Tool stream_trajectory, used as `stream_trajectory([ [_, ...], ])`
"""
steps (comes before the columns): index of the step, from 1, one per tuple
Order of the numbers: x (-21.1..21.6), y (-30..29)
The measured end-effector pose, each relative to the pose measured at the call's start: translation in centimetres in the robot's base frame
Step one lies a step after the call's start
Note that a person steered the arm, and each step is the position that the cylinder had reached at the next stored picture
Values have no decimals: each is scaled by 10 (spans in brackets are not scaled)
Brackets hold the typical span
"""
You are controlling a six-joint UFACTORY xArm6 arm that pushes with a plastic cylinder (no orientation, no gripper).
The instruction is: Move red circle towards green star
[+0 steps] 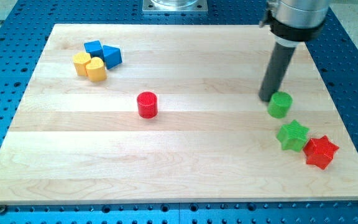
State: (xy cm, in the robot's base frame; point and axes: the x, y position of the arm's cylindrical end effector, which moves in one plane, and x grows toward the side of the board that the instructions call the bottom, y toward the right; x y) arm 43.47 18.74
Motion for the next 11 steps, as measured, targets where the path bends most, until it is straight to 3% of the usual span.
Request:
stream_trajectory([
  [1,19,-3],
  [2,34,-105],
  [3,63,-247],
  [4,38,-349],
  [5,-1,-299],
  [6,20,-215],
  [7,47,-171],
  [8,45,-208],
  [9,53,-207],
  [10,73,-160],
  [11,79,-189],
])
